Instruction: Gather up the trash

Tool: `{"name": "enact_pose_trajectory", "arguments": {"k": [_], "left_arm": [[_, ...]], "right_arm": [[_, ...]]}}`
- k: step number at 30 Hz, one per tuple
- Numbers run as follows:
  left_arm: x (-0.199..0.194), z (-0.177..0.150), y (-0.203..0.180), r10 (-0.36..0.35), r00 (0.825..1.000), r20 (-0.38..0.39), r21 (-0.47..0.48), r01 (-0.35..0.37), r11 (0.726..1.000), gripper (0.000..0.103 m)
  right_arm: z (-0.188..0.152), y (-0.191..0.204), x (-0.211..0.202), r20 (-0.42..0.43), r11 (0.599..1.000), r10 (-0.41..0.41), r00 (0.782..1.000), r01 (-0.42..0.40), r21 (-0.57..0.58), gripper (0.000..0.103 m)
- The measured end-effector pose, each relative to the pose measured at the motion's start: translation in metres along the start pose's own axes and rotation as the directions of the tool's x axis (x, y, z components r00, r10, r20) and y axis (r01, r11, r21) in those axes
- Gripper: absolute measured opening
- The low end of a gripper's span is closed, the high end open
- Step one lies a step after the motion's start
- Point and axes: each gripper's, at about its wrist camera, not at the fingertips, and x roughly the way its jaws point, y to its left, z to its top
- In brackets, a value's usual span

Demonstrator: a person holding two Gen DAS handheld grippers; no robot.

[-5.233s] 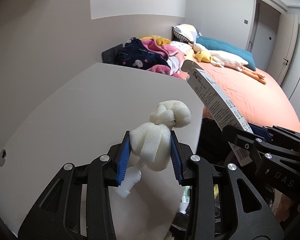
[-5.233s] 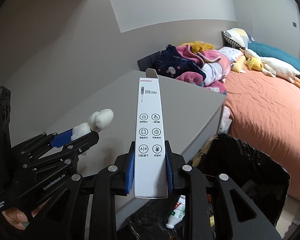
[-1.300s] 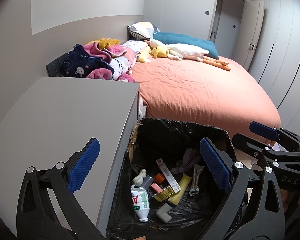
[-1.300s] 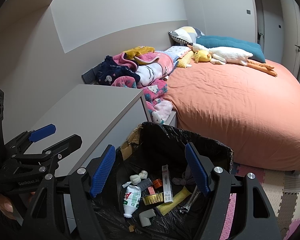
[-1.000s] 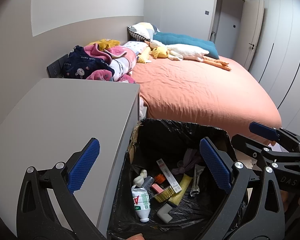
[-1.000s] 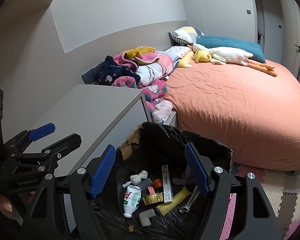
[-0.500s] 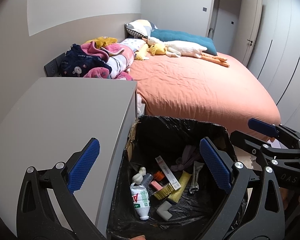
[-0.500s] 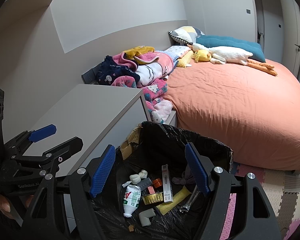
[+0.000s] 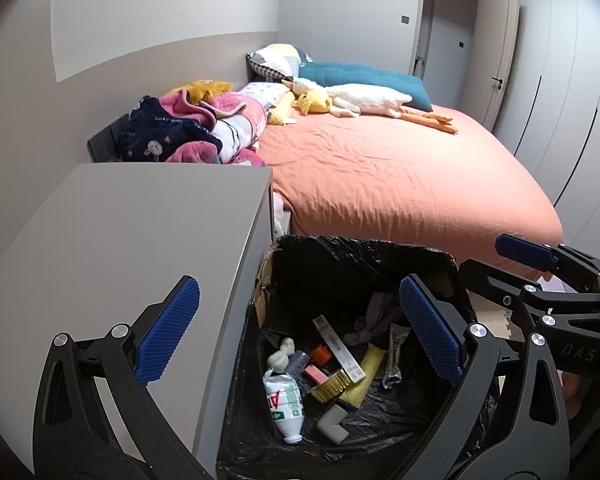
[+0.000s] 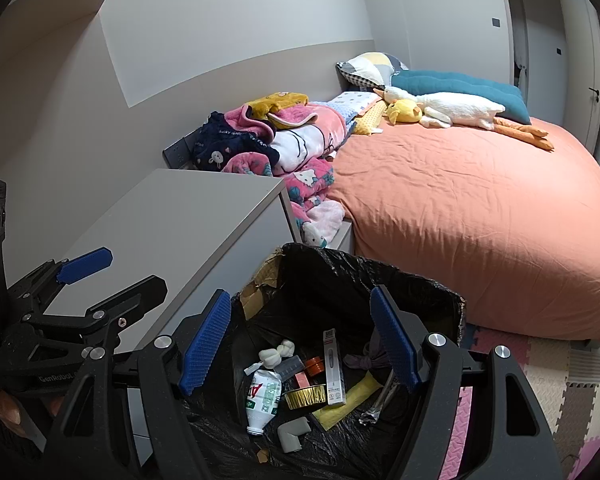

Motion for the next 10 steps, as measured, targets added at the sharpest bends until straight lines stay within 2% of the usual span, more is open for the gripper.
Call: {"name": "enact_pose_trajectory", "arguments": {"k": [10], "left_arm": [[0.0029,-0.0011,0.0004,0.014,1.000,-0.019,0.002,-0.014,1.000,0.097]], "right_arm": [[0.0000,0.0001,-0.0001,0.000,1.000,0.002,1.000,-0.002,0.001,0.073]]}}
